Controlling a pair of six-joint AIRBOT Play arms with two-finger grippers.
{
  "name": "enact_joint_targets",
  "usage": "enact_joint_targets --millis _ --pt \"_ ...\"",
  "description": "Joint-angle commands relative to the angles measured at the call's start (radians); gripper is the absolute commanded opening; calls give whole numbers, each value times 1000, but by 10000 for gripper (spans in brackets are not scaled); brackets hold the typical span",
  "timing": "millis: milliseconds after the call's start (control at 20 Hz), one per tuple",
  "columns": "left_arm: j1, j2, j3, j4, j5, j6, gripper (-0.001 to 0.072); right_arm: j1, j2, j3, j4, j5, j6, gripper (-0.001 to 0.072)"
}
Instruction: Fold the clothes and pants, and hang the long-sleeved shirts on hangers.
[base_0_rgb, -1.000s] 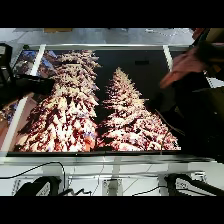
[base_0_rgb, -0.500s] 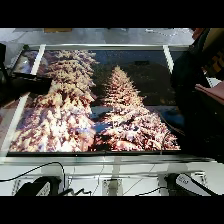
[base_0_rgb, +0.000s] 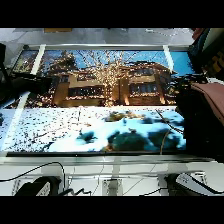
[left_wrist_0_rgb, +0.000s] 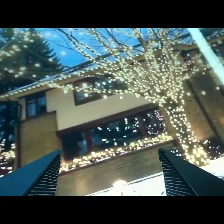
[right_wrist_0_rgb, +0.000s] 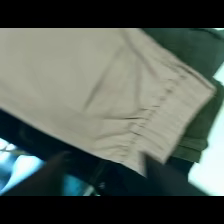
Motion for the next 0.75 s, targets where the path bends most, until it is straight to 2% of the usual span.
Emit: enact_joint_targets --millis 0,200,500,600,700 --pt "1 1 1 0 0 0 697 48 -9 0 154 -21 -65 39" --pt "1 1 1 0 0 0 697 291 -18 0 158 -32 -146 21" --pt "1 1 1 0 0 0 697 750 -14 0 76 -178 -205 21" --pt "1 1 1 0 0 0 697 888 -8 0 -5 -223 -241 20" --pt "1 1 1 0 0 0 697 987 -4 0 -141 -272 -216 20"
